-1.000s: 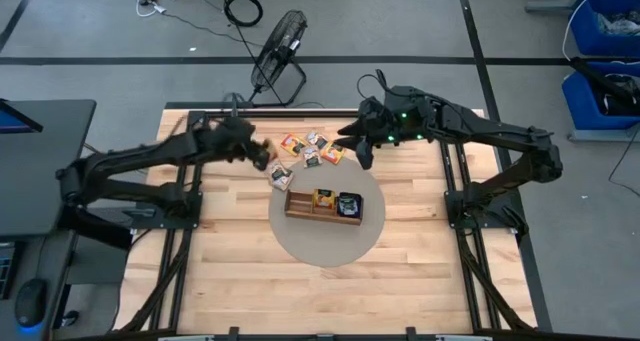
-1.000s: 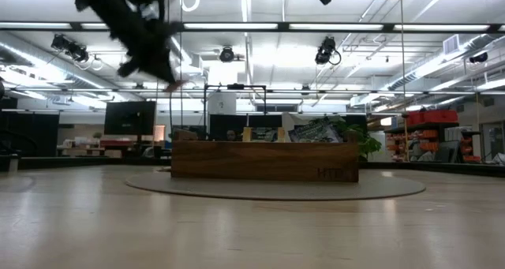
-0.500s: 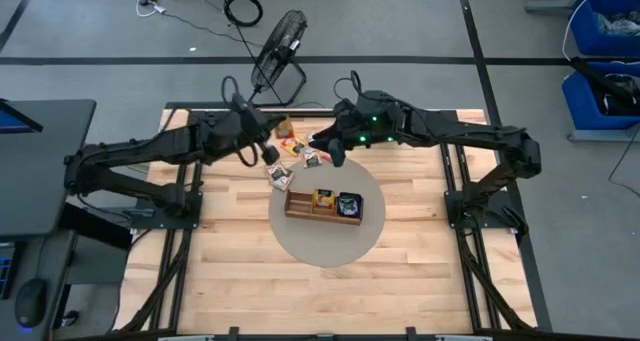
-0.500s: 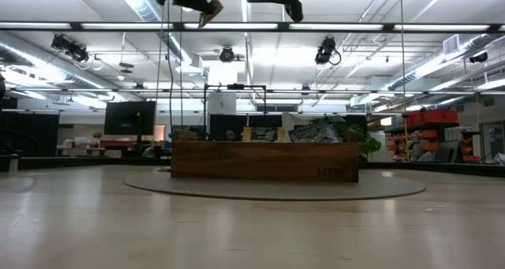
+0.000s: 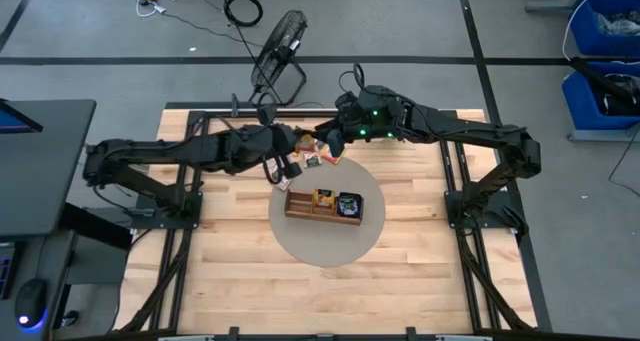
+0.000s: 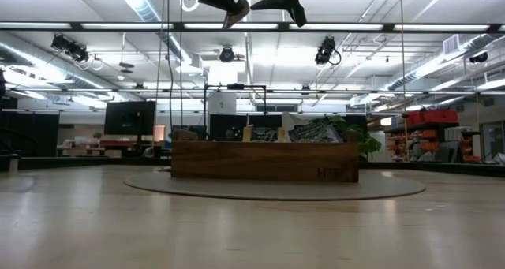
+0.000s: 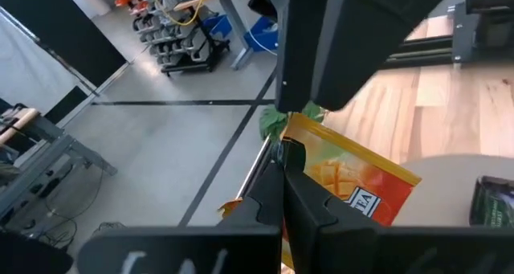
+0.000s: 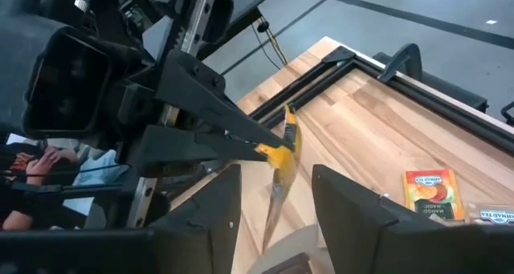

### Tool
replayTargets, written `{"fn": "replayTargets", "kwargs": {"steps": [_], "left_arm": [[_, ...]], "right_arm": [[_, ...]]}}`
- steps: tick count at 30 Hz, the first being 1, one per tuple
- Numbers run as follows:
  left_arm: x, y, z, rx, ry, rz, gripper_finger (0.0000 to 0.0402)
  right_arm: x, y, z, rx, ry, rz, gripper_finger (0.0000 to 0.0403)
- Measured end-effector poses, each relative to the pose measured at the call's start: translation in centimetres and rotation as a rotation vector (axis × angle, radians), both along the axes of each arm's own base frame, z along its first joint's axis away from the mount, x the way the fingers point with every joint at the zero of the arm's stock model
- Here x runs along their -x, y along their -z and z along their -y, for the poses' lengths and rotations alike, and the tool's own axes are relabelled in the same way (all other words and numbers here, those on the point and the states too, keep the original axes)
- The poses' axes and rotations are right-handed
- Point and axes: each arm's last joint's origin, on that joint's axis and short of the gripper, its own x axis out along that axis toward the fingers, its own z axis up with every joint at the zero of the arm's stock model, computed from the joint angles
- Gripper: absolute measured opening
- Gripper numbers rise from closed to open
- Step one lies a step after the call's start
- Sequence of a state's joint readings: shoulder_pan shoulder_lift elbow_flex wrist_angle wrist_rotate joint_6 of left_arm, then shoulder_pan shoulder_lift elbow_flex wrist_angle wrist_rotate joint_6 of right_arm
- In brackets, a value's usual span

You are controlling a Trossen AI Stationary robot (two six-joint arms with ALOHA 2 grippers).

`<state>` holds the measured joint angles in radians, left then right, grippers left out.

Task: Pick & Place Tea
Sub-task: Put the yellow tea bag into the middle section of the wooden organizer

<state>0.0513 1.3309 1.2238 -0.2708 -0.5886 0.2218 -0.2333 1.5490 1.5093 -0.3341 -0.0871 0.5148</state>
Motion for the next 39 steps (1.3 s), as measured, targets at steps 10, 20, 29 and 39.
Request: {"fn": "replayTargets", "kwargs": {"steps": [10, 20, 29, 39], "left_arm": [[-0.4, -1.0, -0.1, -0.026, -0.015, 0.057, 0.0003], [-0.5, -1.2, 0.4, -0.030, 0.004, 0.077, 0.0003], [-0.5, -1.2, 0.4, -0.032, -0.001, 0.077, 0.0003], [0.0, -2.0, 0.4, -0.032, 0.003, 0.121, 0.0084]], "right_arm": [[0.0, 0.1, -0.1, -0.003, -0.001, -0.011, 0.0162], [0.0, 0.1, -0.3, 0.031, -0.067, -0.013, 0.0077], [0.0, 0.1, -0.5, 0.106, -0.027, -0.028, 0.0004], [0.2, 0.6, -0.3, 0.158, 0.005, -0.100, 0.0001]]}}
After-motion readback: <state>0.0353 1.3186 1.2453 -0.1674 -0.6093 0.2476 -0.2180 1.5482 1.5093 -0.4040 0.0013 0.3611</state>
